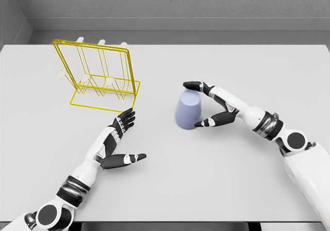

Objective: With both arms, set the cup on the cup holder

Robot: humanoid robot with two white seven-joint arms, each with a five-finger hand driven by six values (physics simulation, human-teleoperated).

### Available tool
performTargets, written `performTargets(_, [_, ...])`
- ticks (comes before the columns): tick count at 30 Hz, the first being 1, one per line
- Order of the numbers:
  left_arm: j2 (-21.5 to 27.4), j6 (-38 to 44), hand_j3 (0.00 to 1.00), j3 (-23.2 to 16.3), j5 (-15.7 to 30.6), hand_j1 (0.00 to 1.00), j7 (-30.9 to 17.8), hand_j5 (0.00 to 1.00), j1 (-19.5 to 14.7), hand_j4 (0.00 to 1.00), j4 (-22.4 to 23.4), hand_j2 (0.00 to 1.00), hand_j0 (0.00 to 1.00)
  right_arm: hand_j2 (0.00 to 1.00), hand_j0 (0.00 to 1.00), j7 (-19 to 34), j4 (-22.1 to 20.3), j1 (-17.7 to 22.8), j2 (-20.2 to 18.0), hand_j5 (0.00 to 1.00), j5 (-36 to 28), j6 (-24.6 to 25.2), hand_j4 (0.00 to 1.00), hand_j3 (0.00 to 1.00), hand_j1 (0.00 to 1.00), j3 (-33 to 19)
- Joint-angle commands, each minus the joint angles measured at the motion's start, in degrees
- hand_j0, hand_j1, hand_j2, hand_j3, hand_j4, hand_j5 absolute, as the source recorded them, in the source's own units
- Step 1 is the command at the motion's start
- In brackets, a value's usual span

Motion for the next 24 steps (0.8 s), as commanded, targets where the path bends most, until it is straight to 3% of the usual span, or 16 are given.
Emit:
performTargets(1, [0.02, 0.03, 1.00, -0.01, -0.12, 1.00, 0.00, 1.00, 0.00, 1.00, -0.08, 1.00, 1.00, 1.00, 1.00, -0.01, 0.08, 0.09, -0.29, 1.00, -0.47, 0.09, 1.00, 1.00, 1.00, -0.23])
performTargets(11, [-1.38, 0.11, 1.00, 0.08, -0.38, 1.00, -0.18, 1.00, -0.18, 1.00, -0.08, 1.00, 1.00, 1.00, 1.00, -0.01, 0.79, 0.17, -0.55, 1.00, -0.91, 0.09, 1.00, 1.00, 1.00, -0.85])
performTargets(13, [-2.53, 0.29, 1.00, 0.70, -3.02, 1.00, -0.18, 1.00, -0.35, 1.00, -0.08, 1.00, 1.00, 1.00, 1.00, -0.01, 0.79, 0.18, -0.55, 1.00, -0.91, 0.09, 1.00, 1.00, 1.00, -1.29])
performTargets(16, [-3.67, 1.78, 1.00, 0.96, -3.10, 1.00, -0.36, 1.00, -0.53, 1.00, 0.01, 1.00, 1.00, 1.00, 1.00, -0.01, 0.87, 0.26, -1.08, 1.00, -1.00, 0.09, 1.00, 1.00, 1.00, -2.25])
performTargets(18, [-5.25, 5.47, 1.00, 2.28, -4.59, 1.00, -0.27, 1.00, -0.70, 1.00, 0.27, 1.00, 1.00, 1.00, 1.00, -0.01, 1.49, 0.26, -2.39, 1.00, -1.08, 0.09, 1.00, 1.00, 1.00, -3.57])
performTargets(24, [-12.37, 5.56, 1.00, 3.51, -7.41, 1.00, 0.00, 1.00, -1.76, 1.00, 2.47, 1.00, 1.00, 1.00, 1.00, -0.01, 2.90, 1.14, -7.31, 1.00, -1.35, 0.09, 1.00, 1.00, 1.00, -9.02])
